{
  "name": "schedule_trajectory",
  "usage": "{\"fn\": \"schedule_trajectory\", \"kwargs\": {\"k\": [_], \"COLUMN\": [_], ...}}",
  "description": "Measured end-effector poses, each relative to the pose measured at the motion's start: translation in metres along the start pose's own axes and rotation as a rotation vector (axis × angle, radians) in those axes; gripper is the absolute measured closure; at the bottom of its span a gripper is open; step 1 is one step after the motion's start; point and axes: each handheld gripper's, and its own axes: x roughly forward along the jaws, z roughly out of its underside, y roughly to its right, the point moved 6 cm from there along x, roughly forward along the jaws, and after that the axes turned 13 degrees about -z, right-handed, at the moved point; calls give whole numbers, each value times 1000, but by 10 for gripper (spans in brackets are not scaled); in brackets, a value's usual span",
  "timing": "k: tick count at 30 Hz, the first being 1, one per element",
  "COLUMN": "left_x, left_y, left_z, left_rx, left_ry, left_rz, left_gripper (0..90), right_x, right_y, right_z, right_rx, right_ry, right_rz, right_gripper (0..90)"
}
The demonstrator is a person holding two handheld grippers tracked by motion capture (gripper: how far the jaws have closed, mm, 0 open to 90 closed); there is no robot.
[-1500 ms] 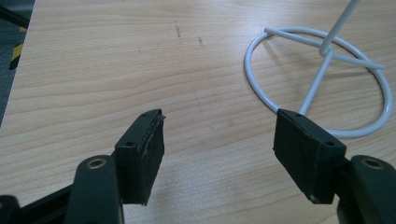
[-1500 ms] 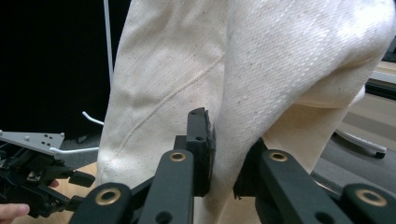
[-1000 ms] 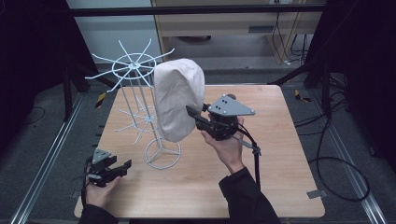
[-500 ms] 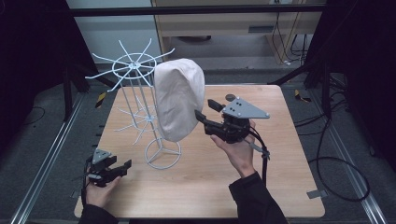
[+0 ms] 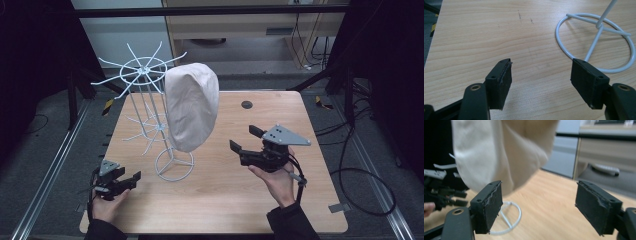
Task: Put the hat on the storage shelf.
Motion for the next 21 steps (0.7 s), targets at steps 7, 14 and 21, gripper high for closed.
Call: {"fn": "schedule_trajectory", "kwargs": {"k": [7, 14, 21], "left_x": [0, 1, 2], "left_y": [1, 2, 3], "left_z": [0, 1, 2], "left_rx": [6, 12, 28], "left_ry": [2, 5, 7], "left_rz": [6, 14, 9], "left_gripper": [328, 307, 294], "right_x": [-13, -27, -48], "right_y": [32, 69, 99], "right_z": [50, 98, 132], "right_rx": [122, 144, 190], "right_ry": [-81, -199, -258], "right_rz": [41, 176, 268], "right_gripper": [172, 166, 171]}}
